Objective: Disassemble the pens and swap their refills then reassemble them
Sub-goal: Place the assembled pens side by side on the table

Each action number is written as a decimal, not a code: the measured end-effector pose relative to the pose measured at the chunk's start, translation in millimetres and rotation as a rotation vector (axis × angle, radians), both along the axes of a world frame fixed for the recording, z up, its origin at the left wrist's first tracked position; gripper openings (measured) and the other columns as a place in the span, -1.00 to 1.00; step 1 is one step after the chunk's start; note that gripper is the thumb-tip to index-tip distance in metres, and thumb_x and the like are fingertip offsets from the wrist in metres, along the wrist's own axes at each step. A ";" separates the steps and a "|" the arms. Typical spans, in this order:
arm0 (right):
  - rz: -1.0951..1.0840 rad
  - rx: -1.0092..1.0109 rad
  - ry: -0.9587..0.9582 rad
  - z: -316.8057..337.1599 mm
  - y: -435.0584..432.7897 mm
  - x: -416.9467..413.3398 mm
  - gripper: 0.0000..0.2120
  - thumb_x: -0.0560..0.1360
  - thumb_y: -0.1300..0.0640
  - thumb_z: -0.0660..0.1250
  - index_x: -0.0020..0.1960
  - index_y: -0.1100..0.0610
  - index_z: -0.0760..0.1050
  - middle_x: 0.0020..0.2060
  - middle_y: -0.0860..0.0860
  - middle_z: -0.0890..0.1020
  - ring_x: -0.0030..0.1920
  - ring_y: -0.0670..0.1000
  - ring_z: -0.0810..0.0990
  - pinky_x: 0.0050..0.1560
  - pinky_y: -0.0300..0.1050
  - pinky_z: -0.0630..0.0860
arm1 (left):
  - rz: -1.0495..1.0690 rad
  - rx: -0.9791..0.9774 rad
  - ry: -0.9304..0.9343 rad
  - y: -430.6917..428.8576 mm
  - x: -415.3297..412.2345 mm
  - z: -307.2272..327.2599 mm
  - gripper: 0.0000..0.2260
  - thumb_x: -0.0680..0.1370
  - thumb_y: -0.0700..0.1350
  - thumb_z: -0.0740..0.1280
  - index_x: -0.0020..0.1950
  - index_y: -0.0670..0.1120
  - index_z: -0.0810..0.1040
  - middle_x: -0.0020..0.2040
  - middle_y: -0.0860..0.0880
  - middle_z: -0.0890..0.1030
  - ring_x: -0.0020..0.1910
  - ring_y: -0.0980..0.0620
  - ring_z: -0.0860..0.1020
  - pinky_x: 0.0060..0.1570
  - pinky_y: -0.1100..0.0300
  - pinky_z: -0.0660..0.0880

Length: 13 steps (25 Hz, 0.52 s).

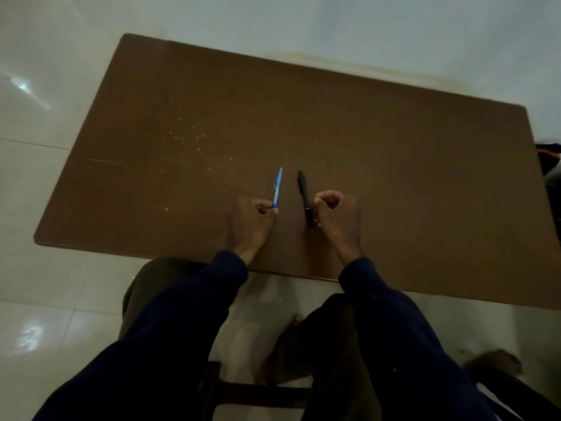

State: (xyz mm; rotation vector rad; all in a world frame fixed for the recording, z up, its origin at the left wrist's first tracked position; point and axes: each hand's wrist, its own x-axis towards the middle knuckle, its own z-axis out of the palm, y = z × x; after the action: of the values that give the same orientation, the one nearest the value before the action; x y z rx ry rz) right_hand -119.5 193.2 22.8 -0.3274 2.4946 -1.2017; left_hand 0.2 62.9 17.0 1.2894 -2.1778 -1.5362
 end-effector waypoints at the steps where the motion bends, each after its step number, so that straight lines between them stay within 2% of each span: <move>1: 0.007 0.032 0.022 -3.3 0.0 0.0 -0.91 0.59 0.15 0.41 -0.04 -0.03 0.60 -0.17 -0.13 0.63 -0.19 -0.23 0.60 -0.26 -0.47 0.50 | 0.003 -0.017 -0.020 0.8 -3.1 -4.4 -0.82 0.52 -0.12 0.50 0.11 -0.08 0.70 -0.14 0.11 0.65 -0.25 0.32 0.55 -0.36 0.58 0.44; 3: 0.015 0.068 0.053 -7.5 -2.4 0.4 -0.96 0.58 0.11 0.42 -0.05 0.00 0.62 -0.20 -0.13 0.63 -0.20 -0.19 0.61 -0.21 -0.35 0.58 | 0.014 -0.075 -0.054 3.8 -8.1 -11.7 -0.82 0.50 -0.11 0.52 0.09 -0.08 0.71 -0.10 0.07 0.68 -0.28 0.34 0.52 -0.37 0.61 0.40; 6: 0.074 0.146 0.116 -11.4 -8.2 2.6 -0.91 0.57 0.07 0.44 -0.11 0.05 0.63 -0.23 -0.06 0.65 -0.21 -0.12 0.63 -0.14 -0.14 0.63 | 0.004 -0.132 -0.085 5.9 -10.9 -19.4 -0.81 0.51 -0.09 0.52 0.10 -0.08 0.72 -0.01 -0.01 0.73 -0.30 0.36 0.48 -0.37 0.63 0.37; 8: 0.105 0.193 0.154 -12.5 -12.6 4.9 -0.89 0.56 0.06 0.46 -0.11 0.07 0.65 -0.24 -0.03 0.66 -0.23 -0.10 0.63 -0.14 -0.13 0.62 | -0.006 -0.141 -0.101 4.6 -11.1 -21.5 -0.80 0.52 -0.07 0.50 0.12 -0.08 0.71 0.03 -0.03 0.73 -0.27 0.32 0.50 -0.40 0.55 0.39; 10: 0.109 0.228 0.168 -13.0 -16.5 5.8 -0.88 0.55 0.06 0.47 -0.10 0.09 0.66 -0.23 -0.01 0.67 -0.23 -0.10 0.62 -0.13 -0.14 0.62 | -0.023 -0.139 -0.113 3.5 -11.9 -22.4 -0.80 0.54 -0.07 0.48 0.14 -0.09 0.70 0.06 -0.04 0.72 -0.21 0.27 0.53 -0.31 0.50 0.36; 13: 0.086 0.244 0.170 -15.6 -19.8 7.2 -0.86 0.57 0.06 0.45 -0.11 0.11 0.65 -0.23 -0.02 0.66 -0.26 -0.13 0.58 -0.17 -0.20 0.56 | -0.040 -0.145 -0.141 2.5 -11.5 -23.9 -0.80 0.56 -0.05 0.45 0.15 -0.07 0.69 0.04 -0.03 0.72 -0.29 0.31 0.48 -0.35 0.49 0.32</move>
State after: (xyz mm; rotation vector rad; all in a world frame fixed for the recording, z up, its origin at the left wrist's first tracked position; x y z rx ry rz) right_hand -112.3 173.5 7.2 -0.4833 2.7052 -0.8560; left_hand -11.3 65.4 -6.9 1.3521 -2.3648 -1.3098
